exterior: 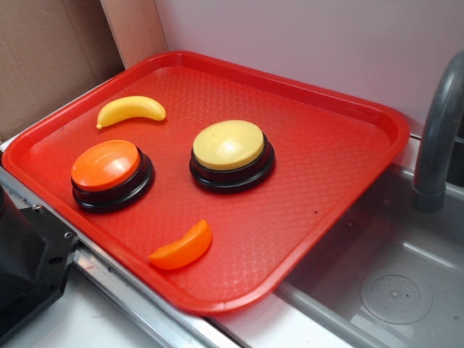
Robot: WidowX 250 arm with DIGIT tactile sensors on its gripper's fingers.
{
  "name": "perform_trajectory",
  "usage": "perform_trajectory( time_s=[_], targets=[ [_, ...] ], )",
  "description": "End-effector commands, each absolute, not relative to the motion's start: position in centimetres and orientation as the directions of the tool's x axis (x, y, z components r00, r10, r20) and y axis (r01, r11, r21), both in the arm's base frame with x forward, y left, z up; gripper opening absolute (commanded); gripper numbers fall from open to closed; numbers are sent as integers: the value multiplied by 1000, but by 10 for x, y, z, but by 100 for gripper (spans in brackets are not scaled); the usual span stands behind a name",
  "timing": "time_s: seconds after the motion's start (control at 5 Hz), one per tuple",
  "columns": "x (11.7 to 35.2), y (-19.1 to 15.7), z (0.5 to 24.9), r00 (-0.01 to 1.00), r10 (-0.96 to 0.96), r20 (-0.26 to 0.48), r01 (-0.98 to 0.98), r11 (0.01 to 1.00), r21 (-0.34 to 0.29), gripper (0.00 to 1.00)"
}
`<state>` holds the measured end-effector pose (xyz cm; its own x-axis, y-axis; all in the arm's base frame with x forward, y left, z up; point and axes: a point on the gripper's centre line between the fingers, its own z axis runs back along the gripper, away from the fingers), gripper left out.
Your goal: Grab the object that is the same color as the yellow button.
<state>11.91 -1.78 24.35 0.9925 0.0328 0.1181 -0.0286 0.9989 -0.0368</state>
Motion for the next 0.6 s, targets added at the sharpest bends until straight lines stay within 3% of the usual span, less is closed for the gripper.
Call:
perform_trajectory(
  time_s=[0.0,0.2,0.4],
  targets=[
    [119,-18,244,992,33,118,-29,999,-37,100],
    [148,14,224,977,-124,172,114,991,66,100],
    [169,38,203,938,-317,140,299,944,137,100]
  ],
)
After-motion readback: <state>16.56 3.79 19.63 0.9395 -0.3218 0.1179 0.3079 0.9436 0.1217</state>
